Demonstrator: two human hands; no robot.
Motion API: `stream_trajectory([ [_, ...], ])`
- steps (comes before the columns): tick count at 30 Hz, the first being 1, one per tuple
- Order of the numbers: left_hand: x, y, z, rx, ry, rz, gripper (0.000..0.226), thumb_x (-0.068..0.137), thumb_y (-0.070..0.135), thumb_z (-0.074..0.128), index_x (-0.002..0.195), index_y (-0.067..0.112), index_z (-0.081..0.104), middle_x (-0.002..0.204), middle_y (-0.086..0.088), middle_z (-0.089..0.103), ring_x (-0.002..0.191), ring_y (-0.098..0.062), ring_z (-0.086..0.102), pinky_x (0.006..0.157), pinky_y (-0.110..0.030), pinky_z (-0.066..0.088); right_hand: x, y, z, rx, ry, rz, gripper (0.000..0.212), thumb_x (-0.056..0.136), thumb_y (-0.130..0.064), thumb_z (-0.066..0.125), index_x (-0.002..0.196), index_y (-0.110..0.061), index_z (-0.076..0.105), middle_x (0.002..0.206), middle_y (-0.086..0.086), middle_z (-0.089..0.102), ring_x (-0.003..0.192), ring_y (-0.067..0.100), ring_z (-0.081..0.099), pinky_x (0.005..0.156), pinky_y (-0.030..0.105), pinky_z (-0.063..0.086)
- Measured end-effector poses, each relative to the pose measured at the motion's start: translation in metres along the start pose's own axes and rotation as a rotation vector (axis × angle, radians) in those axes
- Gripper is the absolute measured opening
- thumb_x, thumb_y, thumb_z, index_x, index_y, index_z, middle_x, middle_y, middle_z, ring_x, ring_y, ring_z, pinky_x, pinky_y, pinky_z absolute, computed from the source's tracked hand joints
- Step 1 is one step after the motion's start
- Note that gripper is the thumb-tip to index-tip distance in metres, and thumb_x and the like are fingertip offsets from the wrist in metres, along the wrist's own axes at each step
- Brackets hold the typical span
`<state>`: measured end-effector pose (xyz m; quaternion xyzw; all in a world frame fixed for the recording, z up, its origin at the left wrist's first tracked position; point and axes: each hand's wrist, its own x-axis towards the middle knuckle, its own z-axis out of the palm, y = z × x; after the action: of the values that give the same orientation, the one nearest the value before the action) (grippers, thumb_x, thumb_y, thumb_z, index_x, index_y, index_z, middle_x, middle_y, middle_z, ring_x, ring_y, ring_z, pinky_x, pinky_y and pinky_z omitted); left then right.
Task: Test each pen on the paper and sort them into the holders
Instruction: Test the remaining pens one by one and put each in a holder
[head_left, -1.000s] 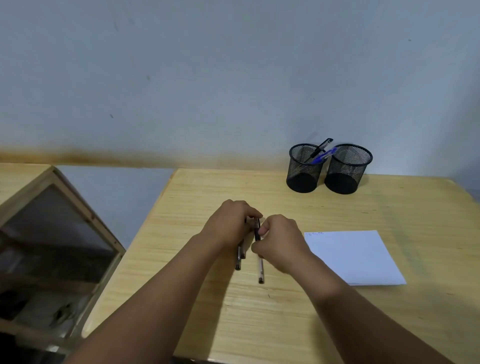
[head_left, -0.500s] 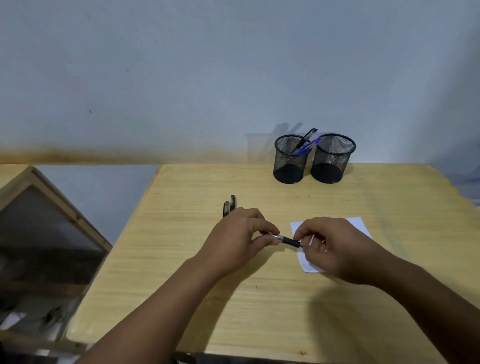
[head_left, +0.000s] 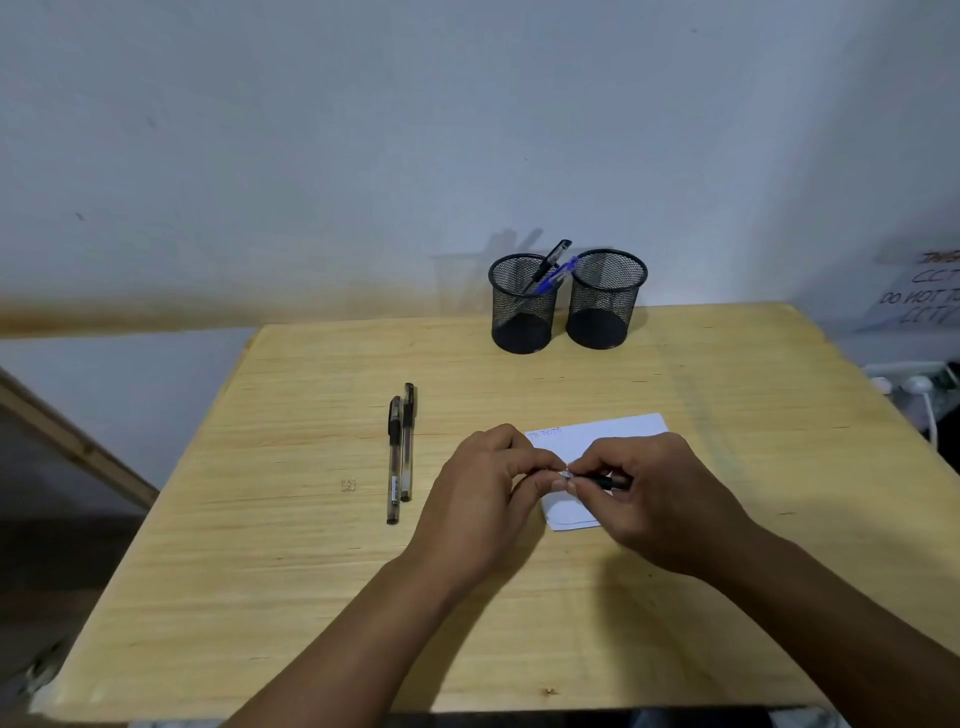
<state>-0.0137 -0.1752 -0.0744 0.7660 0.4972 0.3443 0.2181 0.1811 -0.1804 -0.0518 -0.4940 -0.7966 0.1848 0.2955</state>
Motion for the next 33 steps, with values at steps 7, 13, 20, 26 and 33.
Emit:
stream_trajectory([
  [7,0.001,-0.006,-0.001,0.022,-0.007,-0.006,0.017,0.089,0.038,0.064,0.101,0.034,0.075,0.084,0.015,0.056,0.086,-0.012,0.055,0.074,-0.028,0.046,-0.002,0.001,0.005,0.066,-0.016,0.156,0.015,0.083,-0.039,0.069,0.074,-0.026,0.066,0.055,-0.013,0.060,0.046,0.011,0.048,0.043,0.032,0.040],
  [13,0.010,-0.012,-0.010,0.090,0.059,-0.078,0.015,0.091,0.038,0.066,0.103,0.034,0.075,0.088,0.017,0.061,0.088,-0.007,0.055,0.077,-0.025,0.046,-0.001,0.007,-0.007,0.117,0.021,0.244,0.011,0.085,-0.018,0.072,0.078,-0.023,0.066,0.059,-0.022,0.060,0.050,0.008,0.050,0.049,0.015,0.035],
  [20,0.027,-0.033,-0.013,0.425,0.164,-0.250,0.022,0.093,0.035,0.056,0.109,0.036,0.072,0.088,0.012,0.065,0.085,-0.015,0.062,0.072,-0.033,0.046,0.000,0.014,-0.020,0.731,0.199,0.690,0.033,0.090,0.003,0.057,0.110,-0.021,0.067,0.091,0.014,0.074,0.078,0.026,0.072,0.077,0.041,0.062],
  [26,0.030,-0.038,-0.005,0.438,0.192,-0.330,0.018,0.093,0.042,0.055,0.101,0.035,0.070,0.090,0.012,0.066,0.087,-0.016,0.061,0.073,-0.037,0.050,-0.006,0.019,-0.021,0.907,0.321,0.741,0.023,0.093,0.000,0.058,0.106,-0.013,0.073,0.095,0.014,0.076,0.080,0.029,0.075,0.069,0.032,0.061],
  [33,0.004,-0.006,0.017,0.306,0.026,-0.142,0.049,0.084,0.055,0.055,0.127,0.032,0.058,0.117,0.018,0.057,0.107,-0.009,0.044,0.091,-0.031,0.041,-0.004,0.024,-0.026,1.274,0.346,0.696,0.033,0.099,0.002,0.040,0.120,-0.004,0.065,0.108,0.017,0.075,0.102,0.030,0.072,0.089,0.036,0.057],
])
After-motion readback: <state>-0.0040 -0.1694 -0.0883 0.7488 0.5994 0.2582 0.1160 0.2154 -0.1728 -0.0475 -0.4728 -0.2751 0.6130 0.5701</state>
